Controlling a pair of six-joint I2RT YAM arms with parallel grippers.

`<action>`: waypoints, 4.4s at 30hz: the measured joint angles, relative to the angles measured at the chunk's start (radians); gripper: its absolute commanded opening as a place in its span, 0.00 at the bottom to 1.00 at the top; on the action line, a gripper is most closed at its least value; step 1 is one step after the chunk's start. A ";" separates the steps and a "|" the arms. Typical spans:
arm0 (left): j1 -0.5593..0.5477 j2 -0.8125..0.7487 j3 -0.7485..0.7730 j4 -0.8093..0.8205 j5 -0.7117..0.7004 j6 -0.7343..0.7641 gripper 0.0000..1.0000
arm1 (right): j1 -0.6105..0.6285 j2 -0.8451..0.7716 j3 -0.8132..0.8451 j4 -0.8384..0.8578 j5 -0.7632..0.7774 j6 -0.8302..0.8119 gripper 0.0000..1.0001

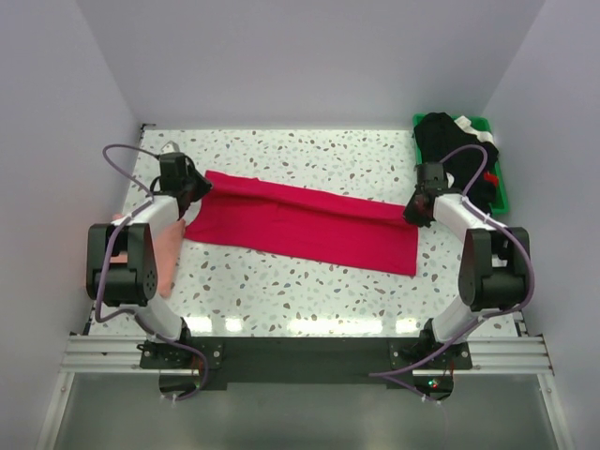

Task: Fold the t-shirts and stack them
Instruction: Fold the tshirt

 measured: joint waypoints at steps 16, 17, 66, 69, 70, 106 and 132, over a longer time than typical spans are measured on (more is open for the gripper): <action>0.004 -0.212 -0.210 -0.009 -0.047 -0.115 0.55 | -0.010 -0.212 -0.065 -0.002 -0.044 0.012 0.43; 0.003 -0.222 -0.211 -0.011 -0.049 -0.119 0.54 | -0.010 -0.214 -0.066 0.000 -0.049 0.012 0.43; -0.248 0.103 0.016 -0.225 -0.353 -0.283 0.39 | -0.021 -0.230 -0.274 0.075 -0.148 0.166 0.45; -0.248 0.115 0.027 -0.232 -0.358 -0.284 0.33 | -0.022 -0.217 -0.275 0.081 -0.151 0.176 0.45; -0.248 0.119 0.029 -0.233 -0.359 -0.284 0.31 | -0.022 -0.211 -0.275 0.084 -0.152 0.177 0.45; -0.248 0.140 0.070 -0.238 -0.364 -0.245 0.07 | -0.021 -0.150 -0.259 0.098 -0.140 0.158 0.29; -0.248 0.140 0.068 -0.215 -0.341 -0.242 0.36 | -0.022 -0.136 -0.265 0.108 -0.130 0.165 0.42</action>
